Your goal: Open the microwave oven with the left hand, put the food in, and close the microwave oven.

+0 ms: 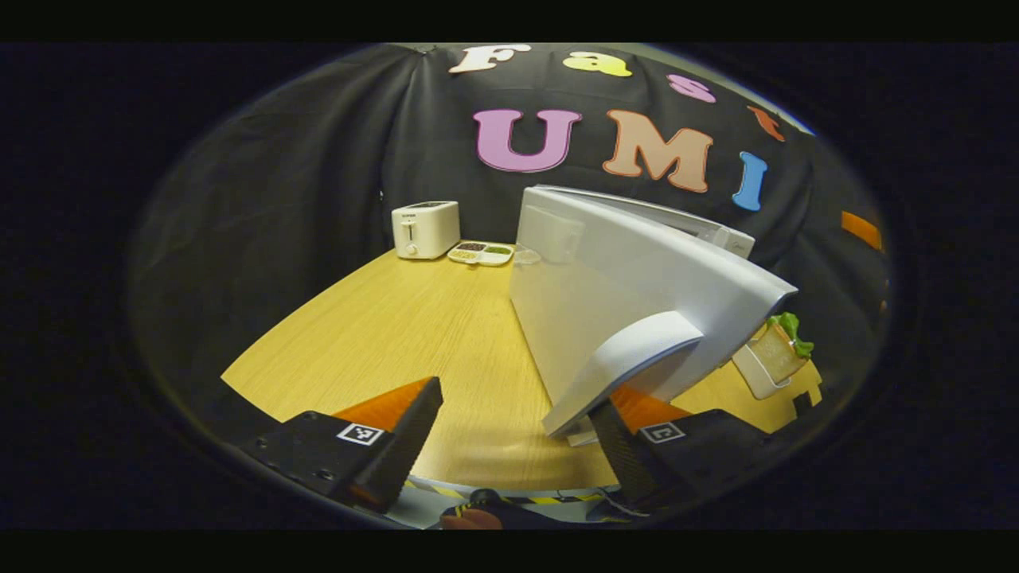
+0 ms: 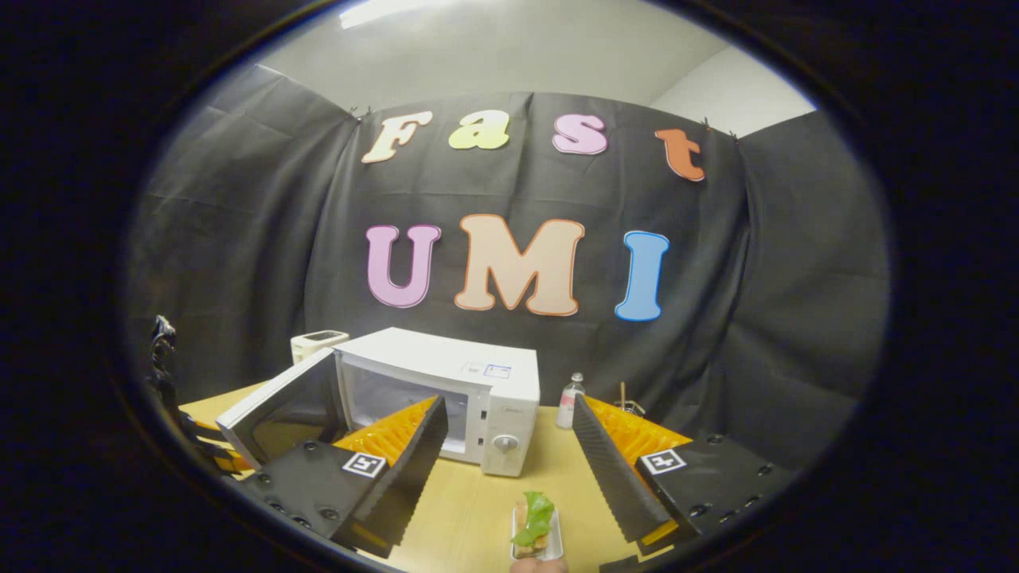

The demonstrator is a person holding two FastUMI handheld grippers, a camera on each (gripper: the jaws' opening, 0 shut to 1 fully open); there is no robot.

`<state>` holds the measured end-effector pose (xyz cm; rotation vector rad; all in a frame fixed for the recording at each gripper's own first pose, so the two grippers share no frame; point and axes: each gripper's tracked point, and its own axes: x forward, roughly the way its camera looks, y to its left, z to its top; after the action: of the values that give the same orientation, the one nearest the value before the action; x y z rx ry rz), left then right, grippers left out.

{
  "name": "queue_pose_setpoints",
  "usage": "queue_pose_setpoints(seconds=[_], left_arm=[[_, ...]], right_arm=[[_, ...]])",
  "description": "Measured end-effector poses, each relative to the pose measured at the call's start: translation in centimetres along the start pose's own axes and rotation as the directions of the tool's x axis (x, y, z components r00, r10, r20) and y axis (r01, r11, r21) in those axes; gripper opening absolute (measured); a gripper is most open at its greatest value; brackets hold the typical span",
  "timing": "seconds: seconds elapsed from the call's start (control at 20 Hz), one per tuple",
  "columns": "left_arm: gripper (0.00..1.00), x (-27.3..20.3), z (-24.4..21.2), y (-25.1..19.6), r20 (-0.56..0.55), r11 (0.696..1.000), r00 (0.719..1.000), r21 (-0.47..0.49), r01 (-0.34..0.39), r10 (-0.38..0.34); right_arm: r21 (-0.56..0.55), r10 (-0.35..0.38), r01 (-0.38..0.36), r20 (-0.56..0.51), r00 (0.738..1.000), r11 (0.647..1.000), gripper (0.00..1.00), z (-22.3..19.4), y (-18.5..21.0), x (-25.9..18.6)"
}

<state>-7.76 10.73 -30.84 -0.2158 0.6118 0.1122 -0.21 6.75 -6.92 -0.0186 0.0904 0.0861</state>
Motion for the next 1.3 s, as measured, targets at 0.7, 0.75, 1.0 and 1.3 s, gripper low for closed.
queue_pose_setpoints(seconds=[0.7, 0.75, 1.0, 1.3], left_arm=[[0.99, -5.8, 3.4, 1.3, 0.048, 0.999, 0.998, 0.038, -0.032, 0.031], [1.0, -6.5, 4.1, 1.5, 0.069, 0.998, 0.997, 0.043, -0.044, 0.041], [0.99, -9.1, 9.0, 2.5, 0.17, 0.996, 0.983, 0.04, -0.08, 0.072], [0.98, -11.2, 14.7, 2.2, 0.295, 0.994, 0.951, 0.031, -0.106, 0.092]], right_arm=[[0.002, -0.023, 0.024, -0.165, 0.986, 1.0, 0.96, -10.0, -2.0, 1.2], [-0.009, -0.031, 0.029, -0.188, 0.982, 1.0, 0.96, -11.2, -2.4, 1.2], [-0.061, -0.018, -0.001, -0.318, 0.948, 0.998, 0.96, -18.3, -2.7, 1.2], [-0.086, -0.024, -0.015, -0.434, 0.9, 0.996, 0.99, -24.8, -3.4, 0.8]])
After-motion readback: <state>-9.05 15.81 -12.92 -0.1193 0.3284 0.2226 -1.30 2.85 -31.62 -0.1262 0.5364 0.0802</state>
